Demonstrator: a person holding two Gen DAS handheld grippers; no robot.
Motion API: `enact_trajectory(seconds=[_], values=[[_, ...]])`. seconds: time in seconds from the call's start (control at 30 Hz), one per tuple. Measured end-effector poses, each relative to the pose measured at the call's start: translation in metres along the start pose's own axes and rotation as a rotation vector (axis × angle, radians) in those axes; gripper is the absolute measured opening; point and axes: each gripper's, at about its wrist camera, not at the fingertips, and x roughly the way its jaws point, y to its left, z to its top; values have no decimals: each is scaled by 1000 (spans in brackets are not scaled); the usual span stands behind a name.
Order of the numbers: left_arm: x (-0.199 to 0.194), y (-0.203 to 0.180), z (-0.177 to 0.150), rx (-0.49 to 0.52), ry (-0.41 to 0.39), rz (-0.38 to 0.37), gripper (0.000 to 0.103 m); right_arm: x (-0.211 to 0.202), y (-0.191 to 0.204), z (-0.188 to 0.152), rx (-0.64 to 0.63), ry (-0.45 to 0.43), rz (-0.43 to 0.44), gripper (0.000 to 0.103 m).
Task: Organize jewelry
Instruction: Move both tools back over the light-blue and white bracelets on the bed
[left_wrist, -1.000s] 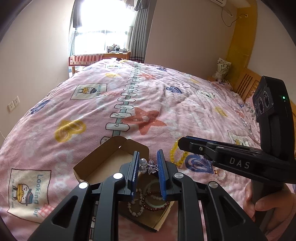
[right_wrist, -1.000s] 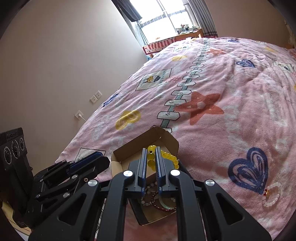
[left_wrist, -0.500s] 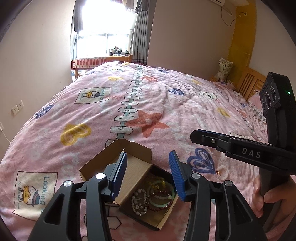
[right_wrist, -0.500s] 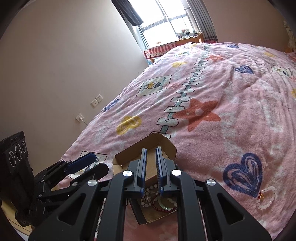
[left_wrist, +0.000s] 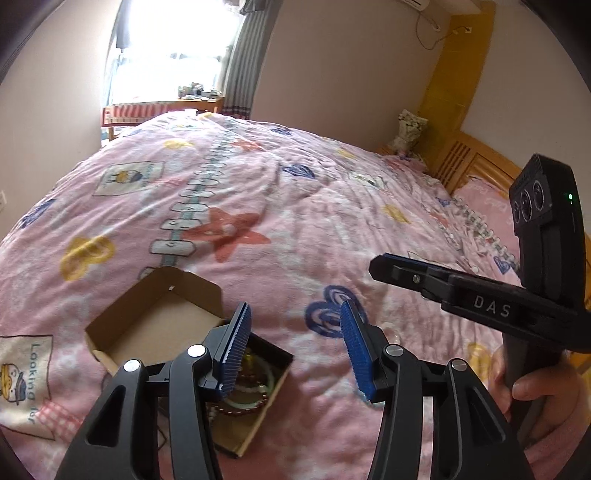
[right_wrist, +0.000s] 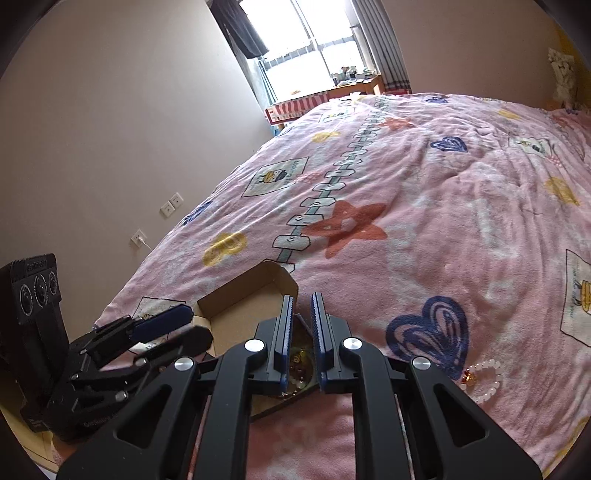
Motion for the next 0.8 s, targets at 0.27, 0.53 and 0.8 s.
enact_trajectory(seconds=[0.27,0.53,0.8], values=[[40,-30,-17,68,85,-31,52,-45,-60,-17,58,-21,-101,16],[74,-52,-38,96,180,-65,52,-49,-126,-51,126,57,-197,17],[110,-72,-63,143,265,-29,52,-23,-176,-84,198,133,-249,33]])
